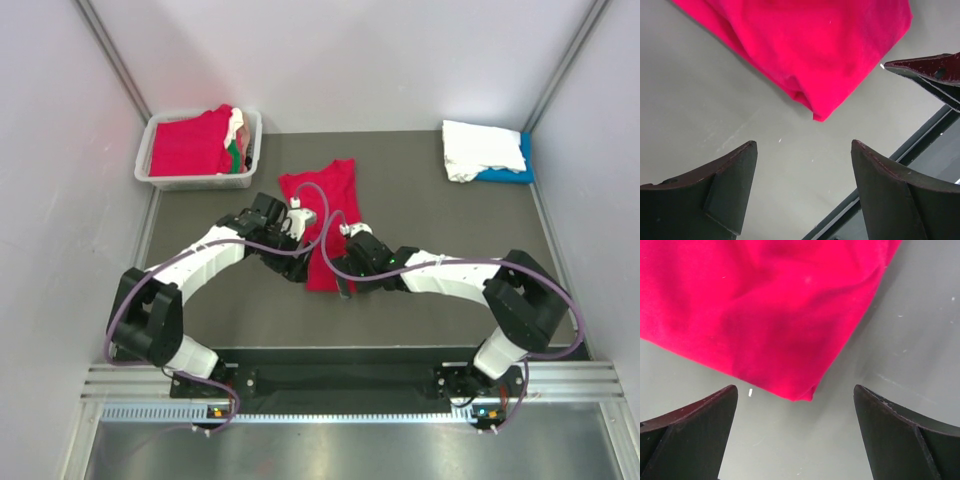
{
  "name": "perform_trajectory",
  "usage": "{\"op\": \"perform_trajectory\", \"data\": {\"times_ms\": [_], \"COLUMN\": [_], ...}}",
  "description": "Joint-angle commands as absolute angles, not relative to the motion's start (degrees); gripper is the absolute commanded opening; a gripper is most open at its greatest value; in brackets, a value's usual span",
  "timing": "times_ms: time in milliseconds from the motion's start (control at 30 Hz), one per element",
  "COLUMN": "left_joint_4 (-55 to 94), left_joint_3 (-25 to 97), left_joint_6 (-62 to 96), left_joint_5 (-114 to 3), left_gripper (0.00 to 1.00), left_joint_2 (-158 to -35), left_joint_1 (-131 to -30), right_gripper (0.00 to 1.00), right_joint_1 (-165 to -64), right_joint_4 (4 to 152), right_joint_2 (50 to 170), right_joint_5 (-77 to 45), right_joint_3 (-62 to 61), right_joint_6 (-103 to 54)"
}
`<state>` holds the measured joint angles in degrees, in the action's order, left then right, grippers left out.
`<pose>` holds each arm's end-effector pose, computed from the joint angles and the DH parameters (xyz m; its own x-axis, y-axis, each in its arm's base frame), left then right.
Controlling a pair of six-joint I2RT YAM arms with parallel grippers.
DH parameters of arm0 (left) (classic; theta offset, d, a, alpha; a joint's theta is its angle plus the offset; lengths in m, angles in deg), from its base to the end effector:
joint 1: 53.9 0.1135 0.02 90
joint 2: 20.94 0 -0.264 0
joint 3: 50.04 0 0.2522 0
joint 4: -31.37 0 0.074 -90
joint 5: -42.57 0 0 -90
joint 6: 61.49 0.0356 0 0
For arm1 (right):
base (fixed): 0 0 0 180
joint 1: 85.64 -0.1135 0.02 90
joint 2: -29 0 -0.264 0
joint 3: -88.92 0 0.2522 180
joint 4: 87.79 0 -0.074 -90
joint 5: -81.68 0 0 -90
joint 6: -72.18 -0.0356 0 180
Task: Fold and stack the t-shirts
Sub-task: Fold the tshirt
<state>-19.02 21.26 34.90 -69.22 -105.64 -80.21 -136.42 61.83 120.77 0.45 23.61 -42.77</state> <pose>0.2525 -0.1396 0.2219 -0.7371 0.4797 -0.4760 0.6446 0.7107 -0.2818 0.2025 0.2396 0.1736 -0.7807 -0.2972 -0.5498 -0.4231 0.8987 0.1150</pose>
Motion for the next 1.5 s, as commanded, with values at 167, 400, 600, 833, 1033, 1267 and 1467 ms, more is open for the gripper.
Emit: {"op": "perform_trajectory", "data": {"times_ms": [167,400,600,833,1033,1267,1467], "left_joint_4": [-13.8,-11.5,-12.1,-12.5,-11.9,-11.0,-11.2], "left_joint_3": [21.3,19.8,19.4,18.8,18.9,18.6,19.4], "left_joint_6": [32.5,30.4,29.5,29.2,28.8,28.7,28.8], "left_joint_5": [-72.5,-70.1,-67.9,-66.6,-63.9,-64.6,-64.9], "left_gripper": [0.74,0.72,0.72,0.72,0.72,0.72,0.65], "left_joint_2": [-108.2,-109.4,-110.1,-110.8,-112.2,-114.1,-116.0], "left_joint_1": [-81.4,-83.5,-86.0,-86.7,-87.5,-88.1,-88.4], "right_gripper": [0.98,0.95,0.92,0.89,0.84,0.8,0.78], "right_joint_1": [-134.3,-133.7,-133.6,-133.6,-133.7,-134.0,-134.1], "right_joint_4": [66.0,66.9,68.1,68.6,68.9,68.2,68.3], "right_joint_2": [121.3,122.3,123.4,123.8,123.8,123.6,123.6], "right_joint_5": [-0.4,-1.6,-3.0,-4.2,-5.4,-5.9,-6.3], "right_joint_3": [23.7,23.7,24.5,25.5,25.5,25.5,26.2], "right_joint_6": [-43.0,-44.1,-45.3,-46.0,-46.6,-47.1,-47.3]}}
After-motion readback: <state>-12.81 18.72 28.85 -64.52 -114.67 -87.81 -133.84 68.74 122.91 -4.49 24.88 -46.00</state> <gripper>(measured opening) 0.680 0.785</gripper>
